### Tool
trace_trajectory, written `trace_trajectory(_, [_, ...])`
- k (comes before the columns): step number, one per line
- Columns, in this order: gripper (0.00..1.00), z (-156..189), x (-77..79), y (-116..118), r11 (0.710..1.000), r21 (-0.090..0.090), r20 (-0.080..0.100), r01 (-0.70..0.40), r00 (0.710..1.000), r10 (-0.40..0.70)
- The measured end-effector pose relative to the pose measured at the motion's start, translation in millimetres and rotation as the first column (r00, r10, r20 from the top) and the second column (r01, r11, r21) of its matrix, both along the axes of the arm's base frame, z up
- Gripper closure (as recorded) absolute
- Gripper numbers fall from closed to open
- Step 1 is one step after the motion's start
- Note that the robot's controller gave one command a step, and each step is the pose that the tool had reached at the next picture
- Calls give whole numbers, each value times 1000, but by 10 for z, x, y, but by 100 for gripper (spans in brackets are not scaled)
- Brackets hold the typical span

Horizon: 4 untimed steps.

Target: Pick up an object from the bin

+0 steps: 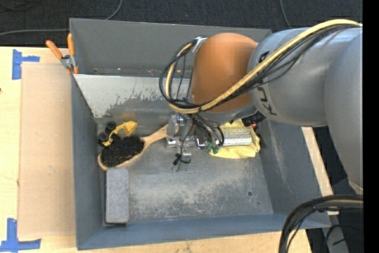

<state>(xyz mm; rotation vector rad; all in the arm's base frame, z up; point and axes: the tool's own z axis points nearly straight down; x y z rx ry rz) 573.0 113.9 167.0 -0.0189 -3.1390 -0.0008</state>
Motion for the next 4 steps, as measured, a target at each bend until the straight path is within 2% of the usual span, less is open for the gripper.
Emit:
trace_trajectory(1, [0,0,0,-1,1000,0,0,0,1000,0])
trace_trajectory(2, [0,-101,289,-742,992,0,1,129,992,-129])
trace_trajectory(3, [0,-408,133,-653,984,1,-1,180,984,-180])
trace_trajectory(4, [0,-456,252,-1190,982,0,5,189,982,-189])
